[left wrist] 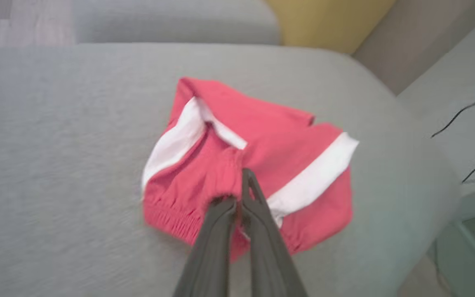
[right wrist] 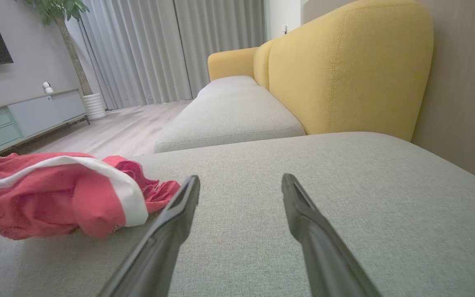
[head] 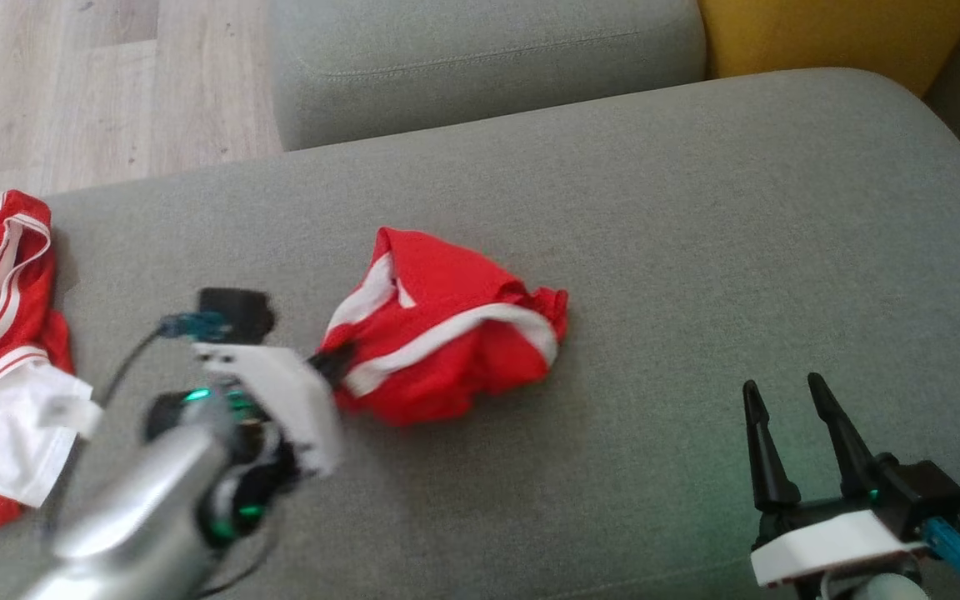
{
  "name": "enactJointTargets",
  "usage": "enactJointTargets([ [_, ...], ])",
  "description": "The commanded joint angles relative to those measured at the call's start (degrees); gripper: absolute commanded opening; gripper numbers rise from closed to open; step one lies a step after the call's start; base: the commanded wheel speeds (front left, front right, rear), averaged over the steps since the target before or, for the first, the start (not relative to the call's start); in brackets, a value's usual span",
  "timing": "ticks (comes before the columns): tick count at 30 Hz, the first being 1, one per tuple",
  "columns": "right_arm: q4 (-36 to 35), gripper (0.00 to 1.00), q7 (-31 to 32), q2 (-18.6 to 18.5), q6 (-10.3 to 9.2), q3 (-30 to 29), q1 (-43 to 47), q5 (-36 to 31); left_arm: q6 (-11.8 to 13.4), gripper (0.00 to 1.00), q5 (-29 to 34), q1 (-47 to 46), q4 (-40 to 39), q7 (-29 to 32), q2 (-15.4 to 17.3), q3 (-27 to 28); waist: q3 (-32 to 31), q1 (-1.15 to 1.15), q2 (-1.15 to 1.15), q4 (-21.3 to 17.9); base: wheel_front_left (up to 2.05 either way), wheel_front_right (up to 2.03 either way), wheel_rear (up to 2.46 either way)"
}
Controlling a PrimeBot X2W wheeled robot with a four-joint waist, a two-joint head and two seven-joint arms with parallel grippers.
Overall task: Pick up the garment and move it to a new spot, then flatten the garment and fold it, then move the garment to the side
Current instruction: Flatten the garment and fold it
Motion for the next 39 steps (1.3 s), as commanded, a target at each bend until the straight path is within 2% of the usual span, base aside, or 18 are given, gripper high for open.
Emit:
enactJointTargets([
  [1, -1.8, 1.0, -0.6, -0.3, 0.44, 1.3, -0.8, 0.3, 0.4, 0.0, 0.2, -3.6, -1.8, 3.0, 4.7, 1.7, 0.1, 0.0, 0.0, -0.1, 0.0, 0.0, 0.0],
  [5, -1.8, 1.0, -0.6, 0.1, 0.44, 1.4, -0.8, 0.6, 0.2, 0.0, -0.2, -0.3, -4.5, 10.6, 13.5, -0.3, 0.3, 0.0, 0.0, -0.7, 0.0, 0.0, 0.0],
  [8, -1.8, 1.0, -0.6, 0.3, 0.44, 0.6, 0.0, 0.7, 0.6, 0.0, -2.6, 4.5, -9.2, 13.0, 18.5, -0.1, 0.7, 0.0, 0.0, -0.7, 0.0, 0.0, 0.0],
  [12, -2.1, 1.0, -0.6, 0.5, 0.44, -0.3, 0.9, 0.7, 2.7, 0.0, -4.9, 10.4, -16.1, 13.5, 23.8, 0.8, 1.4, 0.0, 0.0, 0.4, 0.0, 0.0, 0.0],
  [15, -2.3, 1.0, -0.6, 0.6, 0.44, -0.5, 0.9, 0.7, 5.1, 0.0, -3.4, 13.2, -19.4, 14.2, 26.8, -0.5, 2.0, 0.0, 0.0, 1.5, 0.0, 0.0, 0.0],
  [17, -2.3, 1.0, -0.6, 0.6, 0.44, -0.3, 0.4, 0.8, 7.6, 0.03, -2.3, 14.2, -20.1, 12.6, 27.1, -0.1, 2.2, 0.0, 0.0, 2.1, 0.0, 0.0, 0.0],
  [18, -2.3, 1.0, -0.6, 0.7, 0.44, -0.1, 0.1, 0.8, 8.5, 0.38, -1.9, 14.7, -20.3, 11.9, 27.0, 0.0, 2.3, 0.0, 0.0, 2.3, 0.0, 0.0, 0.0],
  [19, -2.3, 1.0, -0.6, 0.7, 0.44, 0.1, -0.2, 0.8, 8.9, 0.79, -1.8, 15.2, -20.6, 11.4, 26.8, 0.0, 2.3, 0.0, 0.0, 2.5, 0.0, 0.0, 0.0],
  [20, -2.2, 1.0, -0.6, 0.7, 0.44, 0.2, -0.4, 0.8, 9.5, 1.0, -2.0, 15.7, -20.8, 10.8, 26.6, 0.2, 2.3, 0.0, 0.0, 2.6, 0.0, 0.0, 0.0],
  [23, -2.1, 1.0, -0.6, 0.7, 0.44, 0.5, -0.8, 0.8, 11.1, 1.0, -2.2, 17.4, -21.9, 8.7, 26.9, 1.2, 2.2, 0.0, 0.0, 2.4, 0.0, 0.0, 0.0],
  [28, -2.2, 1.0, -0.6, 0.8, 0.44, 0.3, -0.6, 1.0, 15.8, 1.0, -0.8, 19.2, -25.6, 5.2, 29.7, 3.8, 2.3, 0.0, 0.0, 1.8, 0.0, 0.0, 0.0],
  [31, -2.1, 1.0, -0.6, 0.8, 0.44, 0.4, -0.6, 1.0, 18.3, 1.0, 0.6, 18.3, -29.7, 3.9, 29.7, 4.9, 2.6, 0.0, 0.0, 1.3, 0.0, 0.0, 0.0],
  [34, -2.1, 1.0, -0.6, 0.8, 0.44, 0.7, -1.0, 1.1, 18.9, 1.0, 1.8, 15.5, -33.3, 3.7, 26.4, 4.5, 3.1, 0.0, 0.0, 0.8, 0.0, 0.0, 0.0],
  [38, -2.0, 1.0, -0.6, 0.8, 0.44, 1.5, -2.1, 1.2, 17.1, 1.0, 2.9, 10.4, -31.5, 6.0, 18.7, 0.5, 4.2, 0.0, 0.0, -0.3, 0.0, 0.0, 0.0],
  [39, -2.0, 1.0, -0.6, 0.8, 0.44, 1.5, -2.1, 1.2, 17.1, 1.0, 2.9, 10.4, -31.5, 6.0, 18.7, 0.5, 4.2, 0.0, 0.0, -0.3, 0.0, 0.0, 0.0],
])
